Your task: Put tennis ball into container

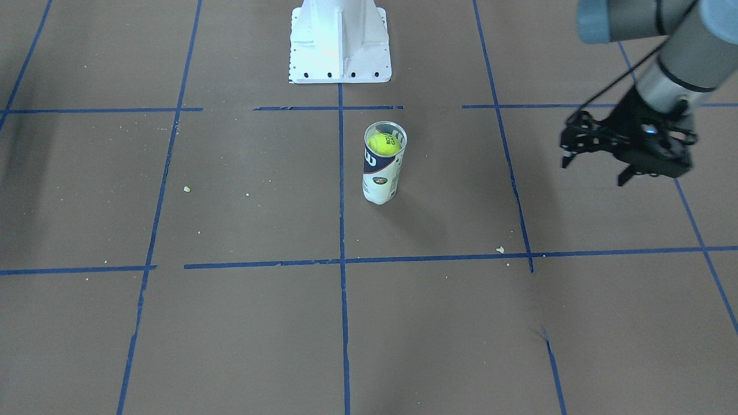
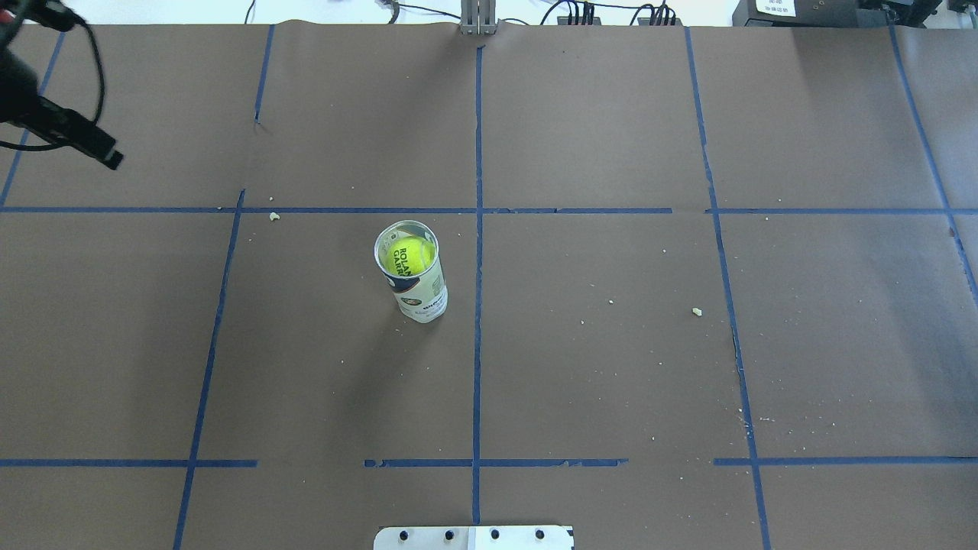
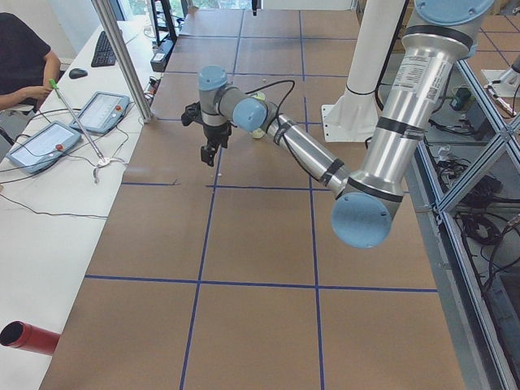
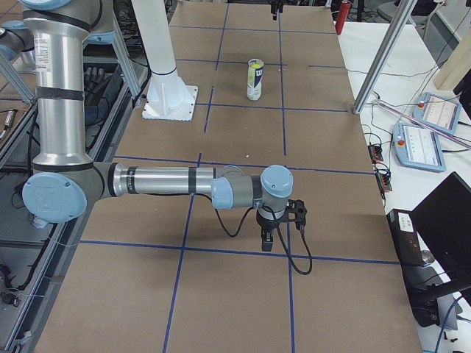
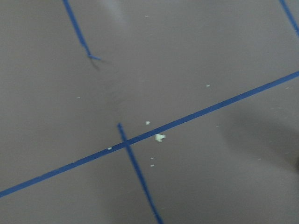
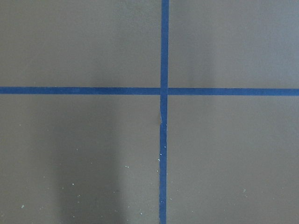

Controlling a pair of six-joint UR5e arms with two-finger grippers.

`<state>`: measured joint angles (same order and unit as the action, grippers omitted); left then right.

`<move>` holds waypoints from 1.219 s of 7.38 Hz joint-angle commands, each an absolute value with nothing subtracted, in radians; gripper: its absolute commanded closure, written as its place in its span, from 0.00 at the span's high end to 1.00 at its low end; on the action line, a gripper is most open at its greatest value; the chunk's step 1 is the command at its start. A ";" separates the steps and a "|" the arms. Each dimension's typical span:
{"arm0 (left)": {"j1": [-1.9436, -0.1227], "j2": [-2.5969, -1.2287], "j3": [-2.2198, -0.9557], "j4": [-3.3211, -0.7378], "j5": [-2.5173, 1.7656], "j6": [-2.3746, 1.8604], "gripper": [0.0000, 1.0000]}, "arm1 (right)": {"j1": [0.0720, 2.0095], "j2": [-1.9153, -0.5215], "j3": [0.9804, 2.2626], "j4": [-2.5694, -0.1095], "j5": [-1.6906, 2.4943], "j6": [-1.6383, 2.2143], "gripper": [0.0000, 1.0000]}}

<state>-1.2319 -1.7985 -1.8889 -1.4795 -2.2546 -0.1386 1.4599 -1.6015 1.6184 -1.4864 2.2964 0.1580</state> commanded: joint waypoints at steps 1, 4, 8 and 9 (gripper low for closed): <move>-1.523 -1.598 -1.785 -1.514 -2.260 0.227 1.00 | 1.460 -1.601 1.618 -1.486 2.296 0.158 1.00; -1.690 -1.491 -1.546 -1.759 -2.252 0.341 1.00 | 1.460 -1.601 1.618 -1.486 2.296 0.158 1.00; -1.687 -1.485 -1.578 -1.740 -2.258 0.191 1.00 | 1.460 -1.601 1.618 -1.486 2.296 0.158 1.00; -1.687 -1.483 -1.619 -1.741 -2.258 0.095 1.00 | 1.460 -1.601 1.618 -1.486 2.296 0.158 1.00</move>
